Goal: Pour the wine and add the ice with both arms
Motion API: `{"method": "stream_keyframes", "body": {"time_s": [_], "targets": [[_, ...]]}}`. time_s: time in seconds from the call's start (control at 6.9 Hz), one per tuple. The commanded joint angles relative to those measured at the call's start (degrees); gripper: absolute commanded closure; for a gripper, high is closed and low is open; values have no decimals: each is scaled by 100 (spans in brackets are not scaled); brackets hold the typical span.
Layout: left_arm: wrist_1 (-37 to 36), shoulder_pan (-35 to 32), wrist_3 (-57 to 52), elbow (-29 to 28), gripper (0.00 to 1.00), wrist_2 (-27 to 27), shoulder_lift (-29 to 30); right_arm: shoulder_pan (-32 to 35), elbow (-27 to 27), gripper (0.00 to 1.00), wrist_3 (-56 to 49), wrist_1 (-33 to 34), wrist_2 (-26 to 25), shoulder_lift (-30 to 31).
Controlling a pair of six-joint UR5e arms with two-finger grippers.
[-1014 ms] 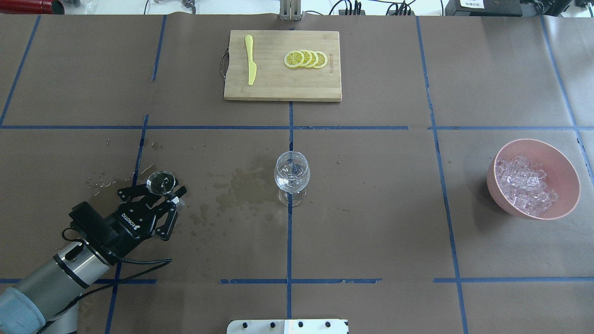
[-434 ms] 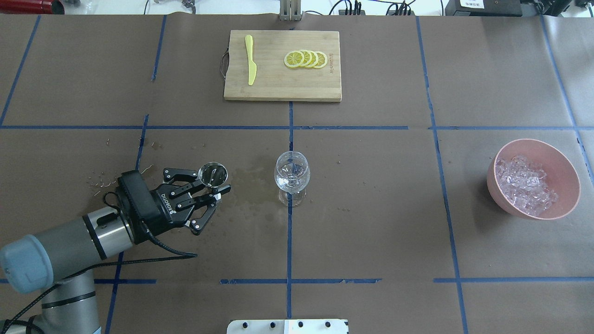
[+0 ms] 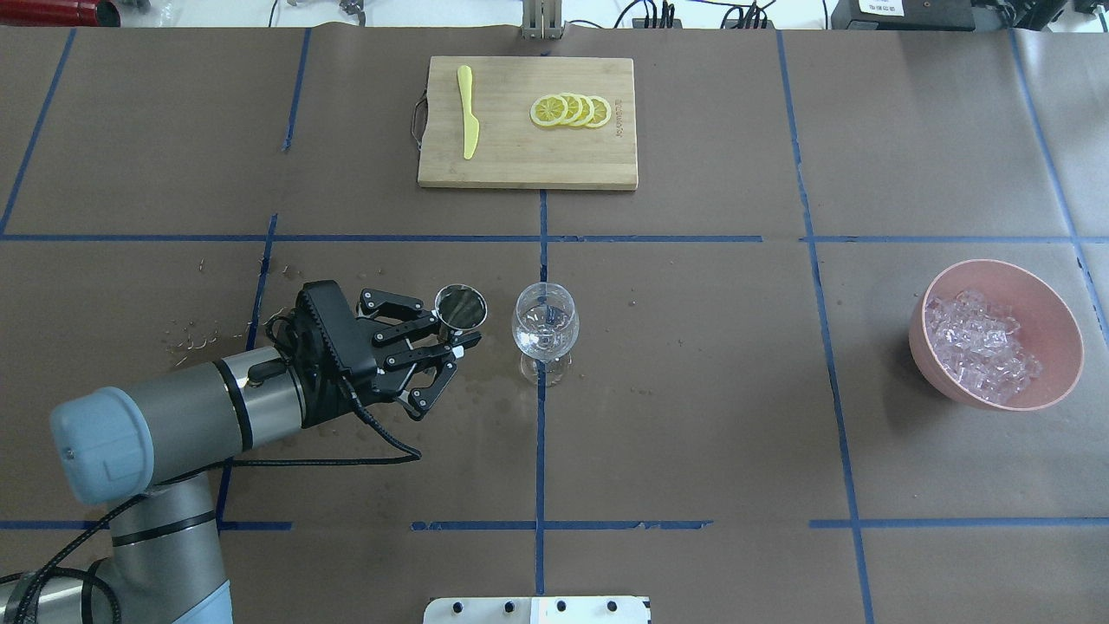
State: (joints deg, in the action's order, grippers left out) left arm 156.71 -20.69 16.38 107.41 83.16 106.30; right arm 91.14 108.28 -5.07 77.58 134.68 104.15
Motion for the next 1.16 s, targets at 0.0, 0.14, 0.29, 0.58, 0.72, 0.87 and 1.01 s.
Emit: {"method": "stream_keyframes", "body": {"time_s": [0.0,0.14,0.29,0.58,0.72,0.87,1.01], "targets": [[-1006,-67,-4,166,100,175,328,0,0,0,6,2,-3,0],[-1620,-84,-4,183,100,175,609,0,-9,0,6,2,-3,0],[-2113,-84,-4,271,100,175,733,0,-18,0,-3,2,-3,0],[-2958,-93,-4,464,100,166,849,0,-27,0,-3,2,-3,0],[-3293,-93,-12,508,100,166,936,0,-27,0,6,2,-3,0],[-3722,-93,-73,570,100,166,1093,0,-35,0,-3,2,-3,0],[-4092,-93,-91,727,100,157,1121,0,-35,0,-3,2,-3,0]]}}
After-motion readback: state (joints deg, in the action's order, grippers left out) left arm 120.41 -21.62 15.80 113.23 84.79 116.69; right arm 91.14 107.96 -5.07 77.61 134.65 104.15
